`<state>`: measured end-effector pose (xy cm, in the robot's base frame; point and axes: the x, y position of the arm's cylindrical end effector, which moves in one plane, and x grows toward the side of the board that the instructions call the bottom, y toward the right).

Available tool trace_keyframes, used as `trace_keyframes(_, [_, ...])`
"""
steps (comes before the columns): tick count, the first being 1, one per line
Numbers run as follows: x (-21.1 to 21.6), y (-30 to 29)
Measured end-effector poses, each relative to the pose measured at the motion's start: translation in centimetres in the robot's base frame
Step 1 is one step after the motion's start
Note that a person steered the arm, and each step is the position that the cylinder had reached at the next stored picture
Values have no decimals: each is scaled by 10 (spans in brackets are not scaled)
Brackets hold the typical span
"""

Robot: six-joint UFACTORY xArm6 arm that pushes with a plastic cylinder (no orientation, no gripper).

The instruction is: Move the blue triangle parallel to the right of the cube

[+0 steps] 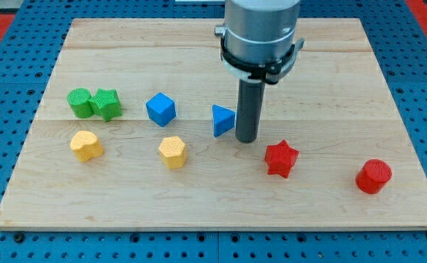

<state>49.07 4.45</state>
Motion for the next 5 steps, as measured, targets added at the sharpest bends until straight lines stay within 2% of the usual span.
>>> trace_keyframes(1, [6,-17])
trace_keyframes(2, [-17,-33])
trace_keyframes(5, [-40,-23])
